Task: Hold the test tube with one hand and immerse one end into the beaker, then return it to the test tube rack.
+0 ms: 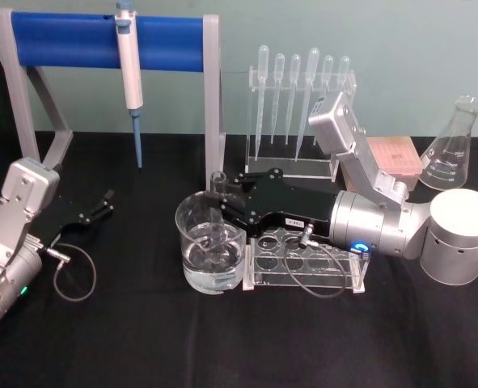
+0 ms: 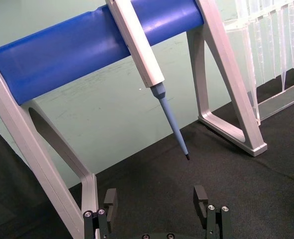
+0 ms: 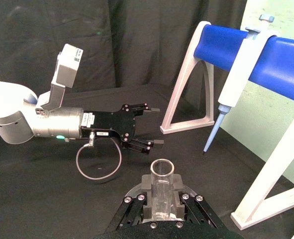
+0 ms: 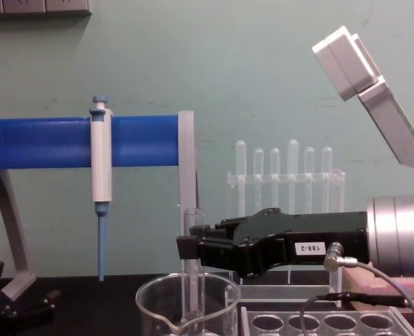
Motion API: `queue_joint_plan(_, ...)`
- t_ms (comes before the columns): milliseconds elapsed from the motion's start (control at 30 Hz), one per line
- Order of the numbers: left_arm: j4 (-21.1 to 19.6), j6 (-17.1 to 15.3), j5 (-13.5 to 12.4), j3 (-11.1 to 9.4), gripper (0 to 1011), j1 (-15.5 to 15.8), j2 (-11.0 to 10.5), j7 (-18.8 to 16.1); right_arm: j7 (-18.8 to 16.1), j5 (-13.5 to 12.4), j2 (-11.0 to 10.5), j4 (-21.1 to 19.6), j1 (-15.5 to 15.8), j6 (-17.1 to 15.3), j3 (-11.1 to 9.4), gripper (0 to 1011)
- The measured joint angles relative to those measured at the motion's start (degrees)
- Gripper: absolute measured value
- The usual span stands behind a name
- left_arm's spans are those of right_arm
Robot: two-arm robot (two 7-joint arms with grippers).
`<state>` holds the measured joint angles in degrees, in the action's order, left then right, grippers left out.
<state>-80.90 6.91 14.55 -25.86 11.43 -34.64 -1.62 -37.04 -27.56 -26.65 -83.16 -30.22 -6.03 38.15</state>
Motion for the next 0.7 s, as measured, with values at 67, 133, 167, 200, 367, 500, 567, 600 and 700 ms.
queue_joint_plan(67,0.0,0.0,0.0,0.0,1000,0.0,0.0,0.0,0.0,0.0,0.0,0.0,0.0,0.0,0.0,242)
queue_joint_plan(133,0.0,0.0,0.0,0.0,1000,0.0,0.0,0.0,0.0,0.0,0.0,0.0,0.0,0.0,0.0,242)
queue_joint_plan(167,0.0,0.0,0.0,0.0,1000,0.0,0.0,0.0,0.0,0.0,0.0,0.0,0.0,0.0,0.0,242)
queue_joint_plan(200,0.0,0.0,0.0,0.0,1000,0.0,0.0,0.0,0.0,0.0,0.0,0.0,0.0,0.0,0.0,242)
queue_joint_plan(367,0.0,0.0,0.0,0.0,1000,0.0,0.0,0.0,0.0,0.0,0.0,0.0,0.0,0.0,0.0,242)
queue_joint_plan(500,0.0,0.0,0.0,0.0,1000,0.0,0.0,0.0,0.0,0.0,0.0,0.0,0.0,0.0,0.0,242)
queue_joint_plan(567,0.0,0.0,0.0,0.0,1000,0.0,0.0,0.0,0.0,0.0,0.0,0.0,0.0,0.0,0.0,242)
queue_joint_plan(600,0.0,0.0,0.0,0.0,1000,0.0,0.0,0.0,0.0,0.0,0.0,0.0,0.0,0.0,0.0,242)
queue_joint_plan(700,0.0,0.0,0.0,0.0,1000,0.0,0.0,0.0,0.0,0.0,0.0,0.0,0.0,0.0,0.0,242)
